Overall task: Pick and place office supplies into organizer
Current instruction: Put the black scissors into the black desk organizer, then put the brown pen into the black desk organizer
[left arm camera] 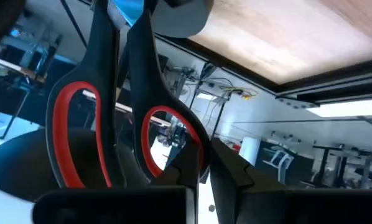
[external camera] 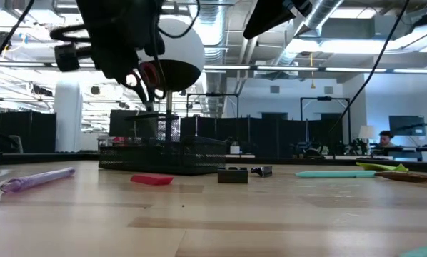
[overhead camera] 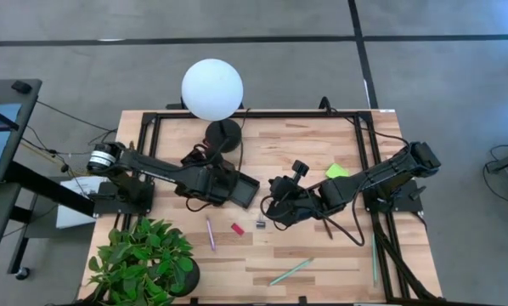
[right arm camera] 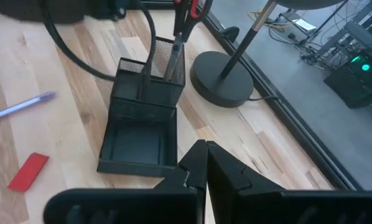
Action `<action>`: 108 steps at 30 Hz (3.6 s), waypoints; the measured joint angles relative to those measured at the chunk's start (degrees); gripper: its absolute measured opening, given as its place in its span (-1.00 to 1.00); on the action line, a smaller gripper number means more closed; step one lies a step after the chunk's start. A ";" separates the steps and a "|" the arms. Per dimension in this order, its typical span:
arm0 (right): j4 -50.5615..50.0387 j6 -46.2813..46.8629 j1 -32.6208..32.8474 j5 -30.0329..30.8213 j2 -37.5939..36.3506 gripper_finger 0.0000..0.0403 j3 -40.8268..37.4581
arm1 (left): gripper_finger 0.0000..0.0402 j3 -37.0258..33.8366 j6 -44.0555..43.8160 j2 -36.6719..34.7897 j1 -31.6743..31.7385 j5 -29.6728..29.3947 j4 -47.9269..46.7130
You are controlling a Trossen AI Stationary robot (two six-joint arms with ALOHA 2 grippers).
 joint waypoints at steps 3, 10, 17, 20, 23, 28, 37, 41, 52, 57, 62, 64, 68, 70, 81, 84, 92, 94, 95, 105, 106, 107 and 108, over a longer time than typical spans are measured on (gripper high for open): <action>0.01 0.01 0.00 0.00 0.00 -1.00 0.00 | -0.85 -0.09 -6.16 2.21 0.42 0.00 0.19; -0.25 0.01 0.00 0.02 0.00 -1.00 0.00 | -0.65 -0.04 -11.37 3.63 0.45 1.09 0.09; -0.52 -0.01 0.02 0.03 0.00 -1.00 0.00 | -0.57 0.03 -11.90 3.61 -1.71 -2.95 -0.05; -0.68 0.01 0.01 0.15 0.00 -1.00 0.00 | -0.56 1.91 -13.83 3.51 -3.23 -6.15 -0.08; -0.74 0.50 0.06 0.17 0.00 -1.00 0.00 | -0.56 6.90 -20.67 3.04 -4.71 -3.88 -0.14; -1.72 1.52 0.79 0.26 0.00 -1.00 0.02 | -0.56 16.73 -32.93 0.35 -6.67 6.40 -0.03; -7.52 12.90 6.86 0.28 0.00 -1.00 0.04 | -0.57 20.66 -70.49 -5.92 -11.04 33.09 1.83; -7.76 16.73 11.43 0.41 0.00 -1.00 0.04 | -0.57 18.22 -76.34 -5.69 -16.66 31.26 3.83; -17.74 41.81 24.51 10.84 -0.39 -1.00 -6.27 | -0.57 4.05 -89.49 -5.31 -26.83 21.08 28.08; -23.65 53.57 27.39 12.21 -0.41 -1.00 -10.14 | -0.57 0.20 -99.78 -5.46 -27.03 17.90 24.69; -25.28 58.83 27.78 12.57 -1.57 -1.00 -14.05 | -0.57 -3.24 -103.34 -5.50 -27.90 17.55 27.56; -24.87 60.78 27.76 12.48 -2.88 -1.00 -16.07 | -0.57 -3.80 -103.34 -5.48 -28.13 17.56 29.39; -24.87 64.42 27.65 12.08 -7.61 -1.00 -22.24 | -0.57 -3.82 -102.67 -5.62 -28.49 16.80 30.30; -25.27 66.30 27.65 11.98 -11.79 -1.00 -25.98 | -0.57 -3.82 -102.32 -6.44 -28.50 15.80 29.73; 4.21 54.92 24.13 13.63 -37.01 -1.00 -47.31 | -0.57 -3.82 -100.87 -16.61 -29.07 5.18 29.06; 27.55 38.42 24.60 10.56 -34.42 -1.00 -53.61 | -0.57 -3.82 -100.47 -16.83 -29.62 4.99 29.71; 45.75 23.46 31.29 18.93 -19.53 -1.00 -53.75 | -0.57 -4.77 -100.45 -16.61 -29.93 4.79 30.05; 45.57 26.82 32.65 22.65 -16.26 -1.00 -53.39 | -0.57 -5.34 -101.04 -16.61 -30.00 4.56 30.01; 45.30 30.08 33.10 23.78 -14.80 -1.00 -53.33 | -0.57 -5.76 -101.70 -16.61 -30.05 4.57 30.32; 42.35 47.08 36.06 9.64 -4.83 -1.00 -53.31 | -0.57 -9.58 -106.71 -16.56 -31.41 4.32 31.04; 42.40 47.86 36.06 8.51 -4.46 -1.00 -53.31 | -0.57 -9.95 -107.03 -16.56 -31.41 4.31 31.02; 42.42 48.36 36.01 6.91 -4.21 -1.00 -53.31 | -0.57 -10.16 -107.36 -16.56 -31.40 4.29 30.96; 42.41 48.46 35.93 4.64 -4.06 -1.00 -53.31 | -0.57 -10.22 -107.41 -16.56 -31.28 4.08 30.98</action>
